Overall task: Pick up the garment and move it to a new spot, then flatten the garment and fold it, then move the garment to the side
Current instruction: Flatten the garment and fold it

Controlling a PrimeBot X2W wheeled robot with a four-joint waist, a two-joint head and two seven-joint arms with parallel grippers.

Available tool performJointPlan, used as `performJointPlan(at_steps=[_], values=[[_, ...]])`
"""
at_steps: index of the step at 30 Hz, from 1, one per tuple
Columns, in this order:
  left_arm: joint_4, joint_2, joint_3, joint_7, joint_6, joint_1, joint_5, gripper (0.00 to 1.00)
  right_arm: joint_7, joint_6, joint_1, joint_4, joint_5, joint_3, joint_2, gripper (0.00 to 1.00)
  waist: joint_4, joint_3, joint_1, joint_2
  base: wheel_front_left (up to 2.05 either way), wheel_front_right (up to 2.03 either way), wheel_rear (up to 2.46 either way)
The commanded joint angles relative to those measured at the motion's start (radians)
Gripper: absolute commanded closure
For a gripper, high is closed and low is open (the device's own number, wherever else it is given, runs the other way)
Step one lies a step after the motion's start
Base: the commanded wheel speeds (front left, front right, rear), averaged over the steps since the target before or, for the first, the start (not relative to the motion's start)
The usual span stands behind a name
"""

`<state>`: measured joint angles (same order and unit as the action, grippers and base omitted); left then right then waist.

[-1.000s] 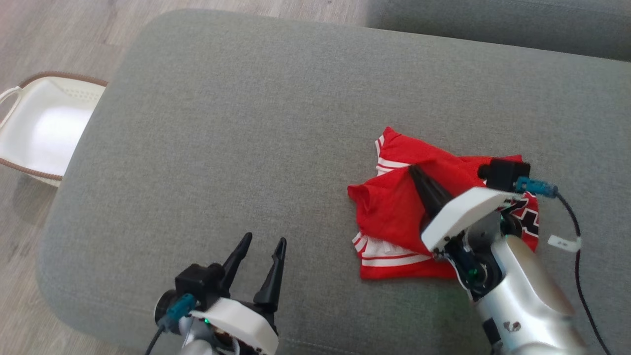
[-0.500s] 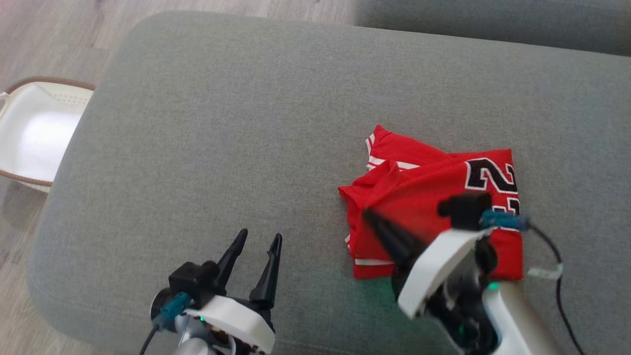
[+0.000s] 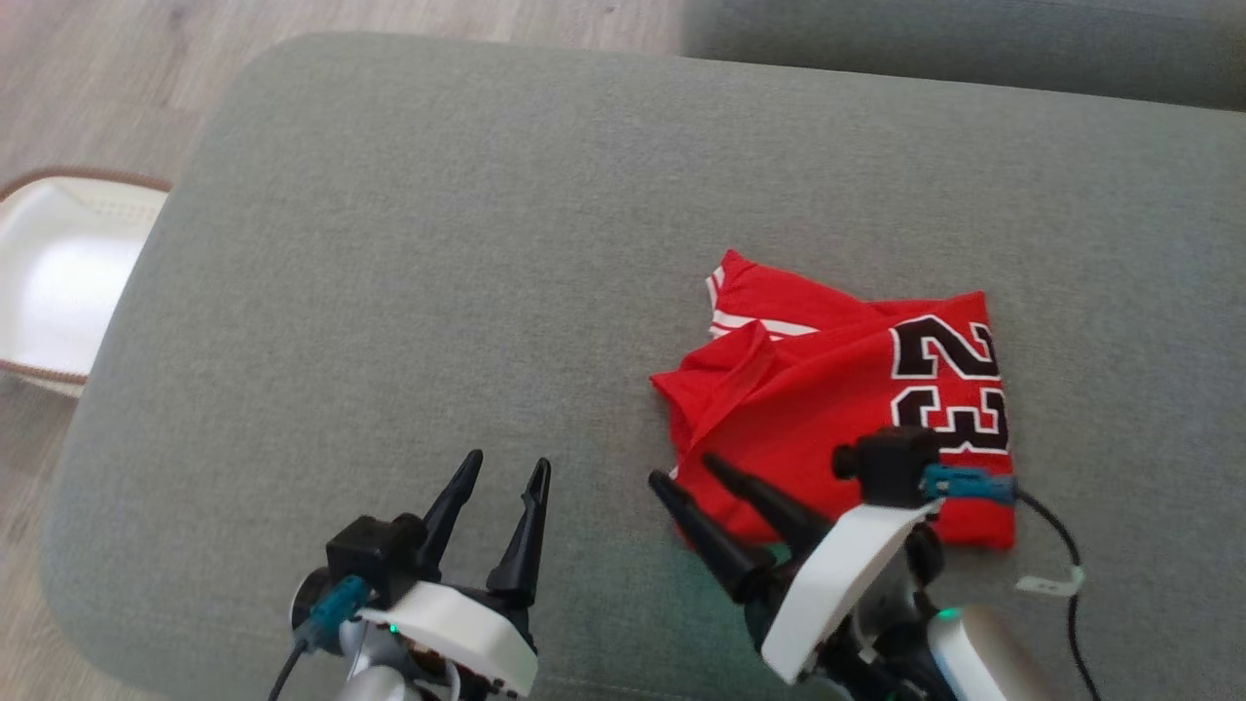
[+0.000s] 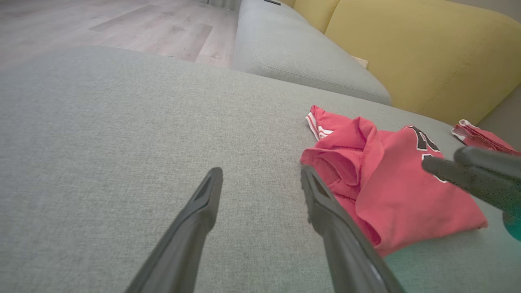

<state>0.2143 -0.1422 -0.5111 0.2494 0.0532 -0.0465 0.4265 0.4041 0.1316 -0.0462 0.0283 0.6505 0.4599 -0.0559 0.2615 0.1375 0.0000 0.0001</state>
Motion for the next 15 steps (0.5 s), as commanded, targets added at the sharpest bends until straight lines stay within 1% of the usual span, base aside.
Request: performJointPlan(at_steps=[1, 4, 7, 12, 15], values=[[-0.034, -0.010, 0.033, 0.012, 0.003, -0.024, -0.001, 0.00, -0.024, -0.001, -0.034, 0.053, -0.016, 0.005, 0.001, 0.00, -0.012, -0.005, 0.0000, -0.0001, 0.00, 0.00, 0.00], [-0.036, -0.012, 0.034, 0.011, 0.007, -0.024, -0.001, 0.00, -0.056, -0.001, -0.033, 0.073, -0.041, -0.024, -0.016, 0.00, -0.023, -0.010, 0.0000, -0.0001, 0.00, 0.00, 0.00], [-0.039, -0.018, 0.035, 0.007, 0.011, -0.032, -0.004, 0.00, -0.108, -0.001, -0.011, 0.088, -0.077, -0.105, -0.037, 0.00, -0.043, -0.015, 0.0000, -0.0001, 0.00, 0.00, 0.00], [-0.049, -0.011, 0.031, -0.017, 0.002, -0.101, -0.004, 0.00, -0.233, -0.001, 0.033, 0.085, -0.170, -0.246, -0.068, 0.00, -0.092, -0.015, 0.0000, -0.0001, 0.00, 0.00, 0.00], [-0.040, 0.003, 0.024, -0.048, 0.001, -0.167, -0.009, 0.00, -0.320, -0.001, 0.054, 0.055, -0.237, -0.290, -0.078, 0.00, -0.130, -0.015, 0.0000, -0.0001, 0.00, 0.00, 0.00]])
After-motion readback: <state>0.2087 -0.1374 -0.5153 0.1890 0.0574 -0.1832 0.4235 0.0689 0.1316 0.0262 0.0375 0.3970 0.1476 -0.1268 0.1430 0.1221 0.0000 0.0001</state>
